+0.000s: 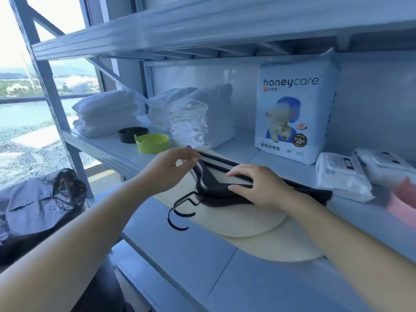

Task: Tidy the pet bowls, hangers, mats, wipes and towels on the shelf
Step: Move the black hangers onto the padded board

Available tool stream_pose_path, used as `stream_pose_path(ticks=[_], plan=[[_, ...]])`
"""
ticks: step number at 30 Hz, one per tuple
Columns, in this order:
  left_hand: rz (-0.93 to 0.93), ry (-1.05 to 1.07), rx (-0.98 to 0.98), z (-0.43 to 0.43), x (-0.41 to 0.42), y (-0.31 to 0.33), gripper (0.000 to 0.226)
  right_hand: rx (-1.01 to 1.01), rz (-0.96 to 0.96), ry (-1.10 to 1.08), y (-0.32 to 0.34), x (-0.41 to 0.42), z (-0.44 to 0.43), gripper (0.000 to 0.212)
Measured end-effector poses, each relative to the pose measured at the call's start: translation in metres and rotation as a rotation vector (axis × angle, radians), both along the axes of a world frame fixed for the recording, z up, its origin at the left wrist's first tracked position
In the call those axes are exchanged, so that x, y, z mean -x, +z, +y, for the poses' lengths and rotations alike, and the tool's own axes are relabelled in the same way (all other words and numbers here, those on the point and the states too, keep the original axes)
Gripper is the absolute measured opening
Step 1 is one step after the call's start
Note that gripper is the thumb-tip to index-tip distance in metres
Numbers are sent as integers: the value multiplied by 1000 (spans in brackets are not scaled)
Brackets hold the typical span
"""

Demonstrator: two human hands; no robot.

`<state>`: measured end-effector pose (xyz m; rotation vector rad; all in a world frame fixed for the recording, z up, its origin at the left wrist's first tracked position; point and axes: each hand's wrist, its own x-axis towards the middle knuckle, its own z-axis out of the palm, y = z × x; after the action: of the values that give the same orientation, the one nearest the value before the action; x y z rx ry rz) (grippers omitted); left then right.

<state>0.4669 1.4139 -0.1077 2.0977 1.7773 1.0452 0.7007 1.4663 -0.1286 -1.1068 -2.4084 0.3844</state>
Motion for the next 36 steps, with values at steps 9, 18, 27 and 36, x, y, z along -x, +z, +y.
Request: stream_pose_path(ticks=[9,18,27,36], plan=[[200,-203,62,76,16,-17,23,227,-109,47,2,12,47,35],[285,-498,54,109,14,-32,20,280,-174,25,6,10,36,32],[391,-700,169,126,41,-23,24,268,-223,-212,9,24,12,35],[418,-977,291,136,60,-11,52,317,-261,-406,8,41,-9,44]])
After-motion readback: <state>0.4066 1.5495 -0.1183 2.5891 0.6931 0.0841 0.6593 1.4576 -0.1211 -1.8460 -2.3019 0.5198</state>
